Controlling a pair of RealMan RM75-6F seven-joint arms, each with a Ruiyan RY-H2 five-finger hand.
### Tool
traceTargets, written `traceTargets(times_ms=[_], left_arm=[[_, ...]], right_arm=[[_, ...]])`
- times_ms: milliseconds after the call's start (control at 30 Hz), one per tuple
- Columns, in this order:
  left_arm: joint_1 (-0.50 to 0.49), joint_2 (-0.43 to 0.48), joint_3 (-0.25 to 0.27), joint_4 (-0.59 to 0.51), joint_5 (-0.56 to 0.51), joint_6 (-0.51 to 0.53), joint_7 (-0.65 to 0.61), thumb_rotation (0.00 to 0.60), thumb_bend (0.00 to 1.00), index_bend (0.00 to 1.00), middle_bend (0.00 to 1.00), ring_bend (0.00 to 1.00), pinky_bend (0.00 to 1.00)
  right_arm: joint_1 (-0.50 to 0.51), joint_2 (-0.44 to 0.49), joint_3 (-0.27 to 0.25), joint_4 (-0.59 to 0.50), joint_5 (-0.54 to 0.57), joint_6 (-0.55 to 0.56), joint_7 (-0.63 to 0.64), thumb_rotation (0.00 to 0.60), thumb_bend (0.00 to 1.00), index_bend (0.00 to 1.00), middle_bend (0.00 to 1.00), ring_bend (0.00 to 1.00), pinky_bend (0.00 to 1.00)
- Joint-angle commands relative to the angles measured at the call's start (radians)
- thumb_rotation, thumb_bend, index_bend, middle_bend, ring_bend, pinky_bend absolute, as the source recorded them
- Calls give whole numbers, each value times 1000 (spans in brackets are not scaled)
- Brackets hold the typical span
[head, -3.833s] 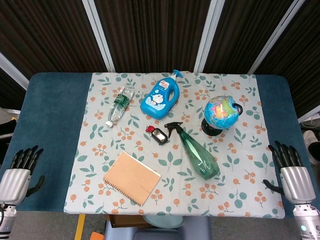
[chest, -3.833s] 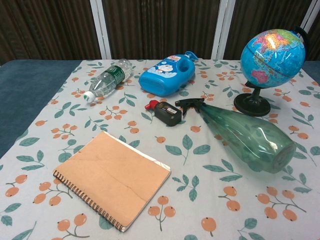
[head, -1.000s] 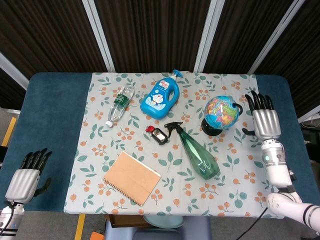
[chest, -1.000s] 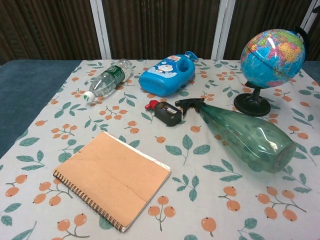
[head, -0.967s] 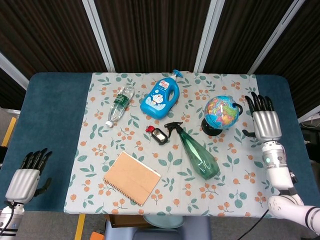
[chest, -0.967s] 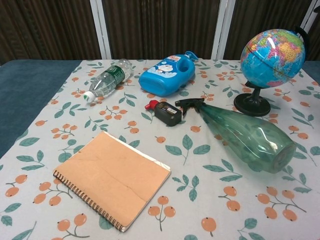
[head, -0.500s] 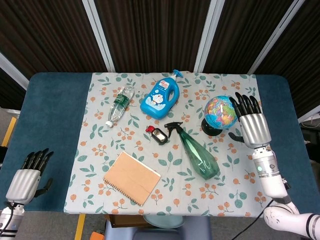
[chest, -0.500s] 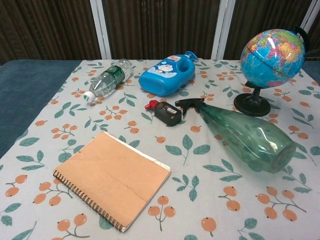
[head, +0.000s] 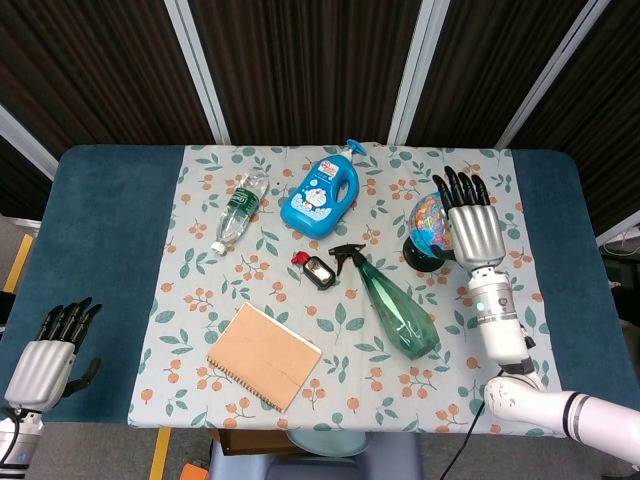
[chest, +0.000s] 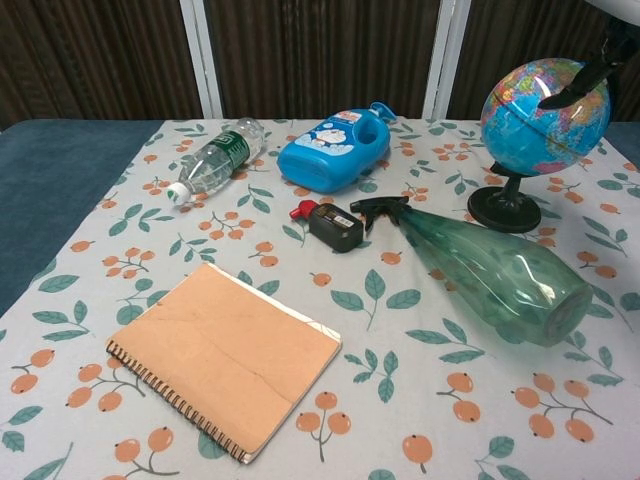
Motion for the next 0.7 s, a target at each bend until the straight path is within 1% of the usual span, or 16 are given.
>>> traceTargets(times_ms=[33,367,700], left_arm=[[-1,0,0,-1,-2,-3,2,600,431,0,0,0,60],[-3,-5,-1,-1,-9,-10,14,600,430,0,0,0,60],[-2,-9,-3,3,-12,-9,18,600,430,0,0,0,60]], right_arm=[[3,-1,-4,13,9,-2,-6,600,221,0,0,0,0],[10,0,-10,53,39,-20,12,600,221,0,0,0,0],[-6,14,-33,102,56,-29,30,600,221,0,0,0,0]])
